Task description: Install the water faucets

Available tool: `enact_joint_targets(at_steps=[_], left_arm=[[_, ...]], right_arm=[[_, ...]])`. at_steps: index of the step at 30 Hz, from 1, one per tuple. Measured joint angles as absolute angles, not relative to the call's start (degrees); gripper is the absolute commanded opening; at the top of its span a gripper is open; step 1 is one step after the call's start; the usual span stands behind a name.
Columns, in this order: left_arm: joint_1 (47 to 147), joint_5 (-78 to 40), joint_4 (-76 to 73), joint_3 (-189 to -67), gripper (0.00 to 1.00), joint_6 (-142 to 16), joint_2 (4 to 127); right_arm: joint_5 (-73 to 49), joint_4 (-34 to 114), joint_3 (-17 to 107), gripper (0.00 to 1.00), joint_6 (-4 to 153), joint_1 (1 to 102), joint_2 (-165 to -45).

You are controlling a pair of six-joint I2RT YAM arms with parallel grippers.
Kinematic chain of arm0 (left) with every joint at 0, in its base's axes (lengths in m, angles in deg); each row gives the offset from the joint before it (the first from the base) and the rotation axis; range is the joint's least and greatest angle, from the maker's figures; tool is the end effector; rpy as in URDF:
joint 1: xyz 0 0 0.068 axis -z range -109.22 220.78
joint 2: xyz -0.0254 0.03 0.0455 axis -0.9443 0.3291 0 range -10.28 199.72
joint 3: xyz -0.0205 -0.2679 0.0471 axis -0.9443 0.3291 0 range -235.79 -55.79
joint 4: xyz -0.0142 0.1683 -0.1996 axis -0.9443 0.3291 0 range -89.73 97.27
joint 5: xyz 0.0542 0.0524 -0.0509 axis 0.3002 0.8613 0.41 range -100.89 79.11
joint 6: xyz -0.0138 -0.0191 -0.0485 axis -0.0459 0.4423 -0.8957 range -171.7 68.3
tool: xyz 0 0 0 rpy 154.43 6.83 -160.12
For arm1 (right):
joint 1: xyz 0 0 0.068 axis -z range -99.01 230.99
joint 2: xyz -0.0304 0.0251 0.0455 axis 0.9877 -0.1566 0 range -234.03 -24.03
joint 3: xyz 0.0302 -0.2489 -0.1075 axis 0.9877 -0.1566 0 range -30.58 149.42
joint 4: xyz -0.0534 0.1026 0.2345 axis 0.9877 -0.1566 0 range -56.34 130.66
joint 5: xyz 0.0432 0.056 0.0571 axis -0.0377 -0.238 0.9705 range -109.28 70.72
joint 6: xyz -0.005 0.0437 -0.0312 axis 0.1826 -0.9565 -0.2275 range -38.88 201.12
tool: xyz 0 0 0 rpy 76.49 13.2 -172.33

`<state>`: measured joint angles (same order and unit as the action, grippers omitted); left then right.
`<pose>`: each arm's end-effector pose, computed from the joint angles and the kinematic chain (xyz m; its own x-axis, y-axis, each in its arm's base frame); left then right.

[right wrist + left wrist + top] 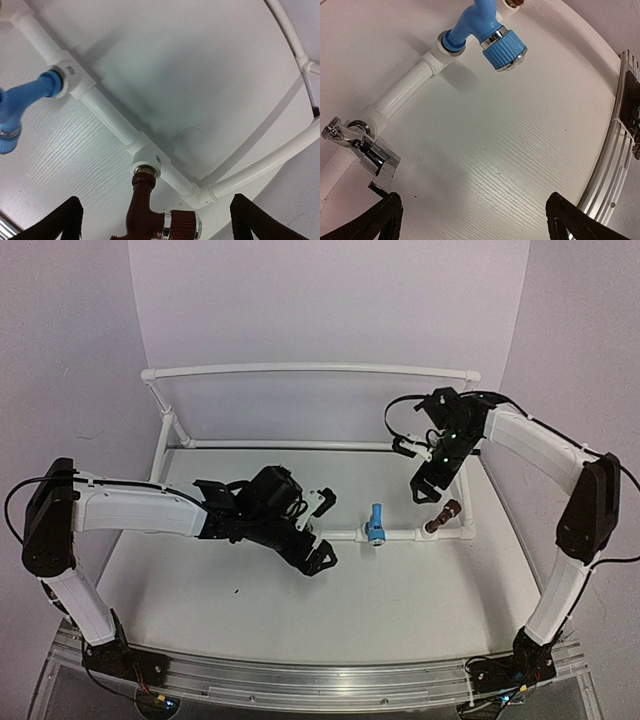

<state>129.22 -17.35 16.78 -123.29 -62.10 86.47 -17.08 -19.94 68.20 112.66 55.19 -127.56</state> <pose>0.1905 -0.3178 0.2299 -0.5292 0.5185 -0.6717 0.8054 0.5561 -0.2052 0.3384 0.1652 0.3100 -0.4625 -0.8041 -0.3736 -0.8109 0.5540 -0.1885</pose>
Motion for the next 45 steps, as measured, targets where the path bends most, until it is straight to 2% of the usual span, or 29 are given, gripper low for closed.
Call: enact_joint_targets(at_steps=[4,7,11,15,25,29,40,45], left_arm=[[129.2,-17.4,16.8,-123.3,1.00,-62.0,86.5],[129.2,-17.7,16.7,-123.3,1.00,-62.0,86.5],[129.2,-18.4,16.7,-123.3,1.00,-61.9,86.5],[129.2,-18.8,16.7,-123.3,1.00,-61.6,86.5],[129.2,-19.3,16.6,-123.3,1.00,-61.5,86.4],[129.2,-19.3,16.2,-123.1,1.00,-61.5,86.3],[129.2,-19.3,16.1,-122.8,1.00,-61.5,85.5],[129.2,-19.3,15.9,-122.8,1.00,-61.5,85.2]], right_arm=[[-14.2,-22.3,69.5,0.95,123.9,55.2,-121.0],[-14.9,-23.3,65.9,0.90,134.7,55.2,-113.9],[-17.3,-22.8,53.9,0.88,151.4,55.2,-103.7],[-18.8,-21.4,45.3,0.85,165.9,55.2,-98.7],[-18.1,-14.7,44.7,0.77,181.9,56.0,-106.9],[-18.2,-13.2,45.2,0.71,184.2,57.2,-110.5],[-19.3,-10.3,45.2,0.65,187.0,58.5,-115.0],[-20.1,-8.7,45.2,0.55,186.8,58.5,-116.8]])
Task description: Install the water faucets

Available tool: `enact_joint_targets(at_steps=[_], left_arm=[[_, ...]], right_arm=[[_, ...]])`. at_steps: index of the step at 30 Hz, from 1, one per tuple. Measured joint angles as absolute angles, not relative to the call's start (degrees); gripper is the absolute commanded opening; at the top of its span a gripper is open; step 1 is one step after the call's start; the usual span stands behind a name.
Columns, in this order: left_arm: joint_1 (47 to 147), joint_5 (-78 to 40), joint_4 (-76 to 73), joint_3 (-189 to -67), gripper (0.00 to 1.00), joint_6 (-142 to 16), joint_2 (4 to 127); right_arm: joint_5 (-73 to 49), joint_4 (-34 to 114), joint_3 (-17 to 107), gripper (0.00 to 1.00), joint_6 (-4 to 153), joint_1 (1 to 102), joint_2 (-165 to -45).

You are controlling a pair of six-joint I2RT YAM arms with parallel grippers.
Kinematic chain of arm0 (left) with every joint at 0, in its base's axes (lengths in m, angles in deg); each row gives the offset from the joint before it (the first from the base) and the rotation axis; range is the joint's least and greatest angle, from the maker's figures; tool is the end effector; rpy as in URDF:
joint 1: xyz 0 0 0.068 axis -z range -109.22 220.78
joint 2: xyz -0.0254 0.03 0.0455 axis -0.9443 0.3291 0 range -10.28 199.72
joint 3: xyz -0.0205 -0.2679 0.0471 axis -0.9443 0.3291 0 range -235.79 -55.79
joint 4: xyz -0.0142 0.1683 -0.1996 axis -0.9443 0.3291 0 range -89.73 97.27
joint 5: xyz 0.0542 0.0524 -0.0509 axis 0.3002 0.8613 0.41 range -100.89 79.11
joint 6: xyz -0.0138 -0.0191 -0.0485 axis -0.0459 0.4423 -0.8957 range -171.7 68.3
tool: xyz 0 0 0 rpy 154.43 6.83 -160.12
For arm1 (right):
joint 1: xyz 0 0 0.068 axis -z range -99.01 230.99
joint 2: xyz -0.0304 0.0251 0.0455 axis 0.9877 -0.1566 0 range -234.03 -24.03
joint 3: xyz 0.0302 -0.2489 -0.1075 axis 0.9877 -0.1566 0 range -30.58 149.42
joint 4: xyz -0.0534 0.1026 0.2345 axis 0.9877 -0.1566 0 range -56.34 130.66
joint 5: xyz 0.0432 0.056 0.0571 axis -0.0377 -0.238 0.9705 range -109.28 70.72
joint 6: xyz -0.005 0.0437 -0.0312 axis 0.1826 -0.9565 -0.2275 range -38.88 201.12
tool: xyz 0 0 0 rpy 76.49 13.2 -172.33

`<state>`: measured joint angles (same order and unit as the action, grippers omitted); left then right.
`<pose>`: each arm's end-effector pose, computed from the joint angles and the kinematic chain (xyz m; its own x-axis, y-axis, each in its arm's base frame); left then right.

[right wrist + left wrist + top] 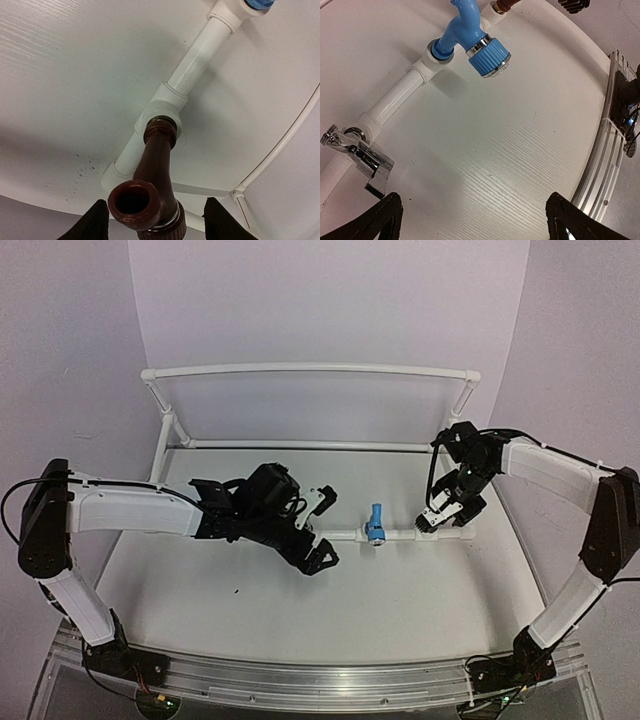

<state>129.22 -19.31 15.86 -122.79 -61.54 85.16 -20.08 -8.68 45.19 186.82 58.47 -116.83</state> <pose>0.1879 -0.3160 0.2365 -0.5120 0.5103 -0.6910 0.8225 0.5231 -0.2232 0.3038 0.1255 0.2623 0.5926 -0.7964 0.1208 -0.7125 -0.5883 -0.3824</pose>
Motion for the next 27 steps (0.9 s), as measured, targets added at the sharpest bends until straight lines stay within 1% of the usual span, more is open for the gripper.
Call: enact_joint_targets(at_steps=[3,8,18,23,27], left_arm=[[129.2,-19.3,15.7,-122.8,1.00,-61.5,85.1],[129.2,-19.3,15.7,-122.8,1.00,-61.5,85.1],[129.2,-19.3,15.7,-122.8,1.00,-61.4,85.1],[129.2,-19.3,15.6,-122.8,1.00,-60.9,85.1],[129.2,-19.3,15.7,-122.8,1.00,-60.7,85.1]], right_arm=[[-20.1,-7.8,45.2,0.48,186.7,58.5,-117.4],[-20.3,-6.5,45.2,0.38,186.6,58.5,-117.9],[-21.2,-5.3,43.9,0.26,186.3,58.4,-117.9],[-22.6,-4.8,43.1,0.13,186.0,57.3,-117.9],[-24.2,-4.7,43.1,0.06,185.0,56.5,-117.9]])
